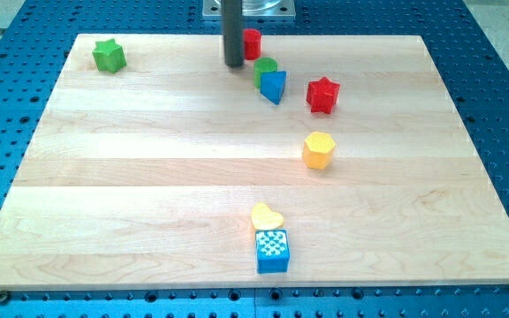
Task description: Slide the green circle diagonally to the red star
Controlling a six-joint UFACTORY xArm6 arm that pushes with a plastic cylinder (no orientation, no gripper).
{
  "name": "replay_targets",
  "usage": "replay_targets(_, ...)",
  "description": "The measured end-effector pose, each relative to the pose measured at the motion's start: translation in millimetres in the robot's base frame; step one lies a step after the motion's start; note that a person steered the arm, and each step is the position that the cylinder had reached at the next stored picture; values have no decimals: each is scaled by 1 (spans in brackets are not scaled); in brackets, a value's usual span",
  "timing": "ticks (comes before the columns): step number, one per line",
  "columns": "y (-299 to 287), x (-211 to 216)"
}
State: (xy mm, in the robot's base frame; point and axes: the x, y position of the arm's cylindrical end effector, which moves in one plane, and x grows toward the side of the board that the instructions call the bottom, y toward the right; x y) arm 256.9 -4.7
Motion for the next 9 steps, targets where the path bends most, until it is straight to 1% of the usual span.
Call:
replay_targets(1, 49, 1)
replay_targets(2, 49, 1)
replay_targets(4, 8, 34)
replay_targets(7, 8, 39)
replay_targets(9, 8, 51)
